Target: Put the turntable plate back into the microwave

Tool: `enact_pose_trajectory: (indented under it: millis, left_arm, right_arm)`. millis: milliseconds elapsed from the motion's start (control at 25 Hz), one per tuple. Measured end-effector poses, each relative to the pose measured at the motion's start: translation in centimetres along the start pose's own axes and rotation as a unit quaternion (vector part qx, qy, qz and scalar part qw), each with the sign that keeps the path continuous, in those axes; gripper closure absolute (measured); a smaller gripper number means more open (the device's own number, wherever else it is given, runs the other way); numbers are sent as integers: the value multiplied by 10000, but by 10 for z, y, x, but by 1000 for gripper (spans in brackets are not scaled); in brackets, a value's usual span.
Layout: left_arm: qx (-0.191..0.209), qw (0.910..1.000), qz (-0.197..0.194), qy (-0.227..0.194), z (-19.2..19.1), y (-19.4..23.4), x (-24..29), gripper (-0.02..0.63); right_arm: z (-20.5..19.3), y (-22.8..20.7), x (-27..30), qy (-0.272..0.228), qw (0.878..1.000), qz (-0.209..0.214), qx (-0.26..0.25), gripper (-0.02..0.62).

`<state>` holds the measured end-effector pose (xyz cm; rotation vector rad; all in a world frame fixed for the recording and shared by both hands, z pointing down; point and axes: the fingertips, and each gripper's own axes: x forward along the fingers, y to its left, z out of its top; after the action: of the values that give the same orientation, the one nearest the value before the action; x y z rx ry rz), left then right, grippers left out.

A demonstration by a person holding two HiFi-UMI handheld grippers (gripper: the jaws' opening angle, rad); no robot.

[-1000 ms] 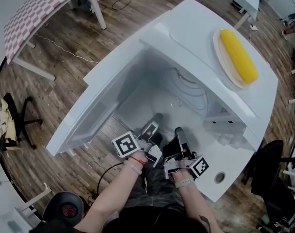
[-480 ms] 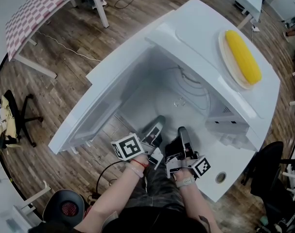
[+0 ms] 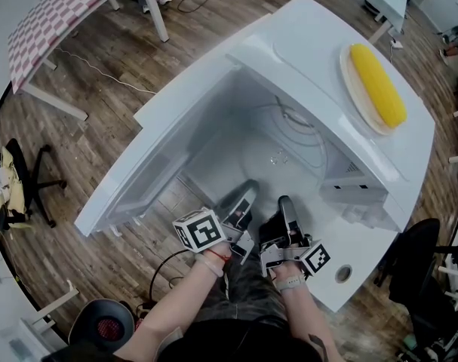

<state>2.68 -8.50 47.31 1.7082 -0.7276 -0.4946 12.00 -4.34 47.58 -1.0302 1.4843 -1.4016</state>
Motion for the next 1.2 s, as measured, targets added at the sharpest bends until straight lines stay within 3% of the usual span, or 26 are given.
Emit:
enact_pose_trajectory:
  millis: [360, 600, 760, 1000, 1200]
  left_arm:
    - [-292, 9996, 8, 9, -2, 5, 3, 552]
    - [-512, 9987, 22, -12, -7, 8, 3, 558]
    - [-517, 9987, 0, -36, -7, 5, 4, 558]
    - [-456, 9989, -13, -46, -5, 5, 5, 557]
    - [-494, 9987, 0, -92, -3, 7, 11, 557]
  right_arm:
    - [4, -4, 4, 31, 9998, -96, 184, 537]
    - [27, -10, 18, -279, 9981, -236, 491, 538]
    - [34, -10, 28, -348, 9988, -253, 242, 554]
    - [35, -3, 27, -506, 9986, 136, -92, 555]
    - [39, -2, 31, -568, 9980, 192, -216, 555]
